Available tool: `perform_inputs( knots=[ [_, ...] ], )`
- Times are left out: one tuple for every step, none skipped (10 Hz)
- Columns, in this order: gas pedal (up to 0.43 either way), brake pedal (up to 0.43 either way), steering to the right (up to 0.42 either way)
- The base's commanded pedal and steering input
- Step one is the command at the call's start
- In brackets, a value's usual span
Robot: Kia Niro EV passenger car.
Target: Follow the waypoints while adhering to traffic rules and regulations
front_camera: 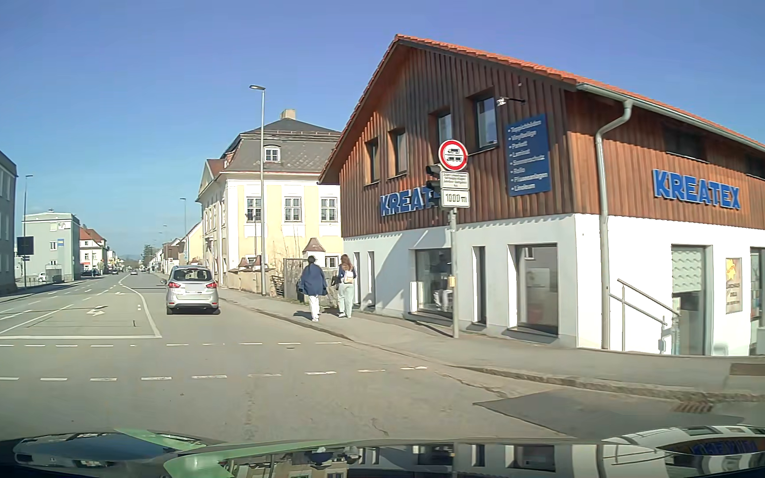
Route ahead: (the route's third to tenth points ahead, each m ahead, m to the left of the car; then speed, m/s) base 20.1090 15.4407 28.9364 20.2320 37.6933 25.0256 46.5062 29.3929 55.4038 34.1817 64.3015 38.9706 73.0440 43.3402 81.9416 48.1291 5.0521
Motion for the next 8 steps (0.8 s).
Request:
perform_inputs(
  knots=[
    [0.319,0.0,-0.267],
    [0.319,0.0,-0.247],
    [0.331,0.0,-0.223],
    [0.331,0.0,-0.2],
    [0.331,0.0,-0.18],
    [0.331,0.0,-0.177],
    [0.331,0.0,-0.179],
    [0.331,0.0,-0.18]
  ],
)
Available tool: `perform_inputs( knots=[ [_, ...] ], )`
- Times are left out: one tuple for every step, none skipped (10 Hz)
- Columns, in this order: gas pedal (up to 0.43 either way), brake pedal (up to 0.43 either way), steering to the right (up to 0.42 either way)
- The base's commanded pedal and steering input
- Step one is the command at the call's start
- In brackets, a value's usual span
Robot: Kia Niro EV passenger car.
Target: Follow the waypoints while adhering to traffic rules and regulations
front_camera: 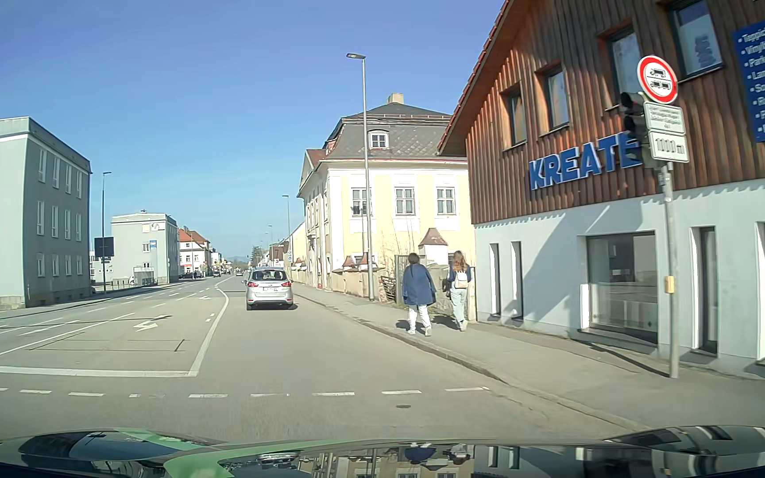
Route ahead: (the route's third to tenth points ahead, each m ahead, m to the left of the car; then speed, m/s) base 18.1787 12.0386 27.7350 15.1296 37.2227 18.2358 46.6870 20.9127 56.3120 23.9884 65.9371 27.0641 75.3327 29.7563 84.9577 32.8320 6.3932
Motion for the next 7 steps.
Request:
perform_inputs(
  knots=[
    [0.319,0.0,-0.18],
    [0.319,0.0,-0.18],
    [0.311,0.0,-0.179],
    [0.299,0.0,-0.176],
    [0.287,0.0,-0.166],
    [0.28,0.0,-0.154],
    [0.28,0.0,-0.131]
  ],
)
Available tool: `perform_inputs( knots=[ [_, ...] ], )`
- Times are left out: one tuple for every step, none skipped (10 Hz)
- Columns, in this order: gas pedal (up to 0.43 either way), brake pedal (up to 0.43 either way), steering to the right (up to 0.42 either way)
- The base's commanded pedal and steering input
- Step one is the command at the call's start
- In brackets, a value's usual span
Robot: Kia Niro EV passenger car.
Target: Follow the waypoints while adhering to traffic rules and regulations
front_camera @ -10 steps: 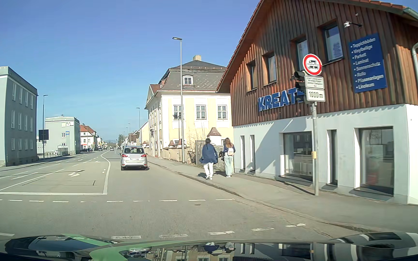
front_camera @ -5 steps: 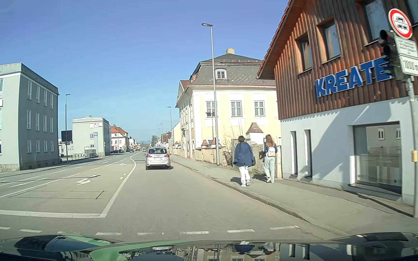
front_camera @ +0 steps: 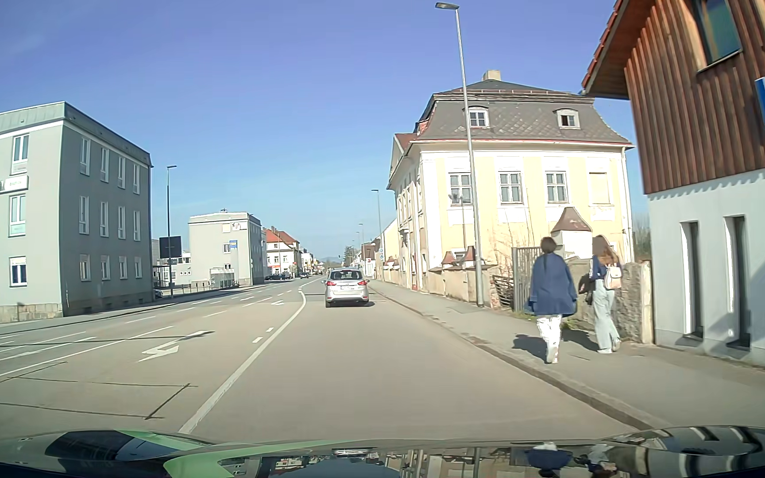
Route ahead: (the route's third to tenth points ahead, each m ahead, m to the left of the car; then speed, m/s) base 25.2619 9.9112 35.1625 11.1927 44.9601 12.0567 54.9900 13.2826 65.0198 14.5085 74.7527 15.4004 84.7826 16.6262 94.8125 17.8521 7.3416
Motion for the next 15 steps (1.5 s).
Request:
perform_inputs(
  knots=[
    [0.268,0.0,-0.106],
    [0.26,0.0,-0.085],
    [0.248,0.0,-0.072],
    [0.248,0.0,-0.057],
    [0.248,0.0,-0.045],
    [0.248,0.0,-0.029],
    [0.248,0.0,-0.018],
    [0.248,0.0,-0.014],
    [0.248,0.0,-0.011],
    [0.248,0.0,-0.01],
    [0.248,0.0,-0.01],
    [0.248,0.0,-0.01],
    [0.248,0.0,-0.01],
    [0.248,0.0,-0.01],
    [0.248,0.0,-0.01]
  ],
)
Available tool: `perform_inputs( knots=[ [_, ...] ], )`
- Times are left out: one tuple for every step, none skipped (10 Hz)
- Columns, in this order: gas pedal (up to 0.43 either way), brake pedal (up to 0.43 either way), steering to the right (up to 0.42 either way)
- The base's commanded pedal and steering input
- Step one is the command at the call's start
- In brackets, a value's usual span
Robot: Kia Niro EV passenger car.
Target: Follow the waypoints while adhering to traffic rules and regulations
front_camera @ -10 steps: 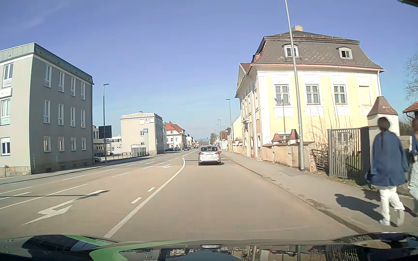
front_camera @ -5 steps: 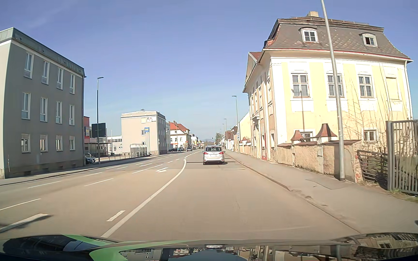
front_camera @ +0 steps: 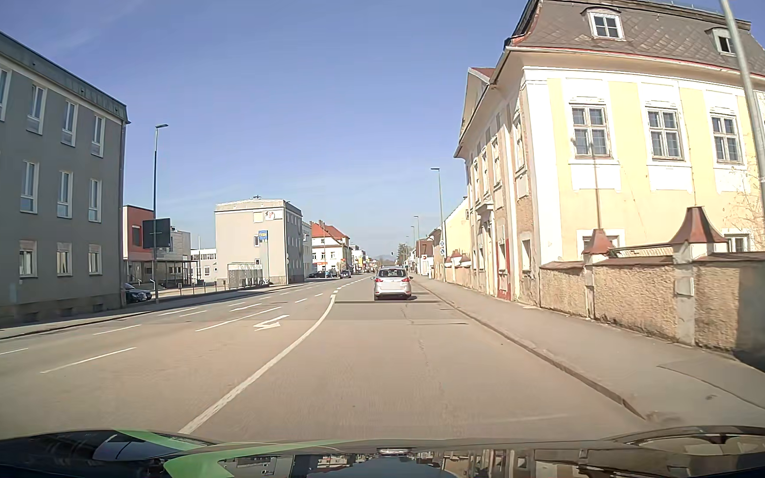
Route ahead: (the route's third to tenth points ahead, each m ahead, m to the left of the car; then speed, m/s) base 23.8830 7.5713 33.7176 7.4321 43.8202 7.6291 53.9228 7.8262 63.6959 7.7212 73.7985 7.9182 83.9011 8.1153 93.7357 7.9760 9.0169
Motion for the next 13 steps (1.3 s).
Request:
perform_inputs(
  knots=[
    [0.248,0.0,-0.01],
    [0.26,0.0,-0.008],
    [0.268,0.0,-0.008],
    [0.28,0.0,-0.008],
    [0.28,0.0,-0.008],
    [0.28,0.0,-0.008],
    [0.28,0.0,-0.002],
    [0.28,0.0,-0.001],
    [0.28,0.0,-0.001],
    [0.28,0.0,-0.001],
    [0.28,0.0,-0.001],
    [0.28,0.0,-0.001],
    [0.28,0.0,-0.001]
  ],
)
